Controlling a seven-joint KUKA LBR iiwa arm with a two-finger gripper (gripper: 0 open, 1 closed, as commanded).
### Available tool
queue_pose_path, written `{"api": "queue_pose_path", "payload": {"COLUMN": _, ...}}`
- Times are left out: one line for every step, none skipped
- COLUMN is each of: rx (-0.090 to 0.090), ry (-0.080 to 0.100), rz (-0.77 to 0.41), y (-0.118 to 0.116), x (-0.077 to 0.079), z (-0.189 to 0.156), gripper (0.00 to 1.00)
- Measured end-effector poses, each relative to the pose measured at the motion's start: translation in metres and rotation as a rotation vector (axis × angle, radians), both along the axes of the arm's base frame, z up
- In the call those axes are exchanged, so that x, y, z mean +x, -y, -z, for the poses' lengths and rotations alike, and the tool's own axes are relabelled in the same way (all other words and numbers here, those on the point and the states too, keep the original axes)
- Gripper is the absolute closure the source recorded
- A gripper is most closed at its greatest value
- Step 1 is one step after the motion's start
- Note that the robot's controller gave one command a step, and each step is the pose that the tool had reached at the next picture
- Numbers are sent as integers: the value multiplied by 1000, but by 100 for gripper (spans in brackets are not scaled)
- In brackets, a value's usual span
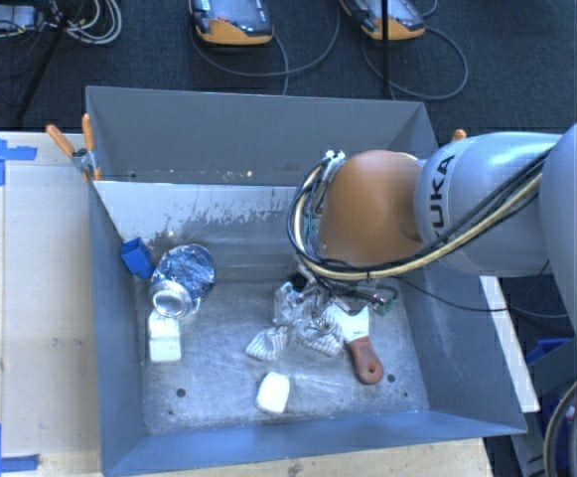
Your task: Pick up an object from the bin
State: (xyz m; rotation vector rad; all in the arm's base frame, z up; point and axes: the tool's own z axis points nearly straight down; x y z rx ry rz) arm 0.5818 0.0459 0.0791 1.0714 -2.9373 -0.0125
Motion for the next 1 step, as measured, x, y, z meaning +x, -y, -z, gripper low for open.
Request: {"api": "queue_pose_path", "payload": {"rx": 0, "ry": 3, "rz": 0, "y": 0, "x": -1, "z": -2, "gripper": 100}}
